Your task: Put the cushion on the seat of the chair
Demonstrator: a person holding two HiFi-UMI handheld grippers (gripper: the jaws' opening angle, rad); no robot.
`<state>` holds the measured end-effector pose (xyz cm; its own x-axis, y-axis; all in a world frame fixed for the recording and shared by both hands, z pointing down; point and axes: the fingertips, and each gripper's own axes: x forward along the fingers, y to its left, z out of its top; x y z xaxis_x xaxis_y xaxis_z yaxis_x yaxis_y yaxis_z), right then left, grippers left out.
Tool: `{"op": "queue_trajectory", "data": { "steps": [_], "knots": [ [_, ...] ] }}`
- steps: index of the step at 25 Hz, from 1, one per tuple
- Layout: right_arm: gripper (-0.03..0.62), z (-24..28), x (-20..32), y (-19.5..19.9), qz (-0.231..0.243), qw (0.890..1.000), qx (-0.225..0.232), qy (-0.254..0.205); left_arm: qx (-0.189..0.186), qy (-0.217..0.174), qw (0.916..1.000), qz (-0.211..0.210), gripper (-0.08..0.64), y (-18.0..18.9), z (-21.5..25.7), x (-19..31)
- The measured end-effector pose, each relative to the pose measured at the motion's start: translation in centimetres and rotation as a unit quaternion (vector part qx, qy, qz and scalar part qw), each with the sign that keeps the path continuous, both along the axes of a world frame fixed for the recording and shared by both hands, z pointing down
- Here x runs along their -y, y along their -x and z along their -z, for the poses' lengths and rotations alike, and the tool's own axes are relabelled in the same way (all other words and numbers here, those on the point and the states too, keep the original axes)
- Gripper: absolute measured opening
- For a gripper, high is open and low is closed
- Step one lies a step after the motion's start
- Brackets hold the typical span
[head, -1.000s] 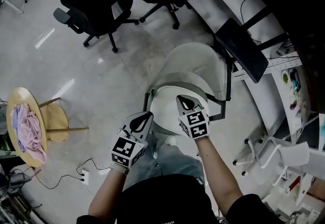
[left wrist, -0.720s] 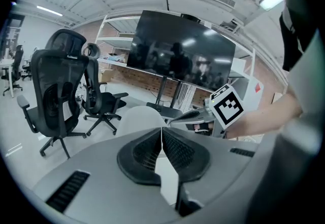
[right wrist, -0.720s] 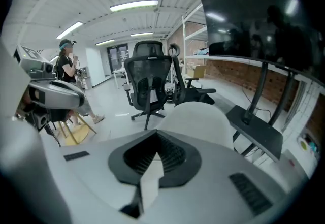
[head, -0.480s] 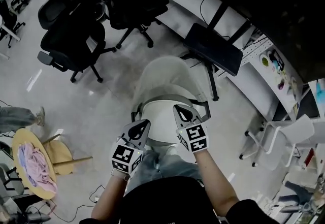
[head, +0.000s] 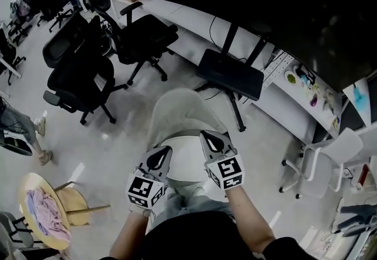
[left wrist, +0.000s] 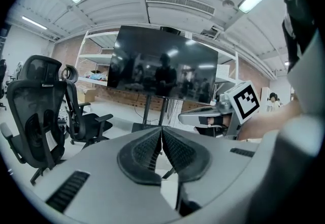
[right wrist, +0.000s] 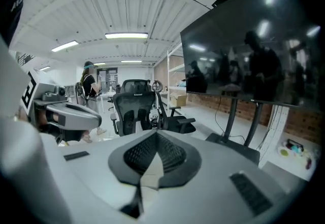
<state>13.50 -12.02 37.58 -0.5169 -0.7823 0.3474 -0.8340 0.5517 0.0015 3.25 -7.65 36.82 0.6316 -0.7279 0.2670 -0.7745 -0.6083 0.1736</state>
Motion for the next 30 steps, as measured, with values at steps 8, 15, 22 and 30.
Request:
{"op": "queue_trajectory", "data": {
  "steps": [8,15,22,30],
  "knots": [
    [0.008,5.1,0.2,-2.1,0.0,0.999,0.008,-0.044,-0.006,-0.036,0.9993,-0.006,0.012,-2.3,4.0,0.9],
    [0.008,8.4,1.8,-2.4,0.013,0.997,0.004,-0.078,-0.014,-0.07,0.9974,-0.002,0.012,-2.9,7.5,2.7],
    [0.008,12.1,3.4,-1.8,0.027,0.993,0.017,-0.113,-0.016,-0.105,0.9943,0.009,0.012,-2.3,11.0,4.8],
    [0.008,14.0,4.0,-0.8,0.042,0.99,0.031,-0.131,-0.019,-0.124,0.9919,0.023,0.012,-1.5,13.1,5.4]
  ]
}}
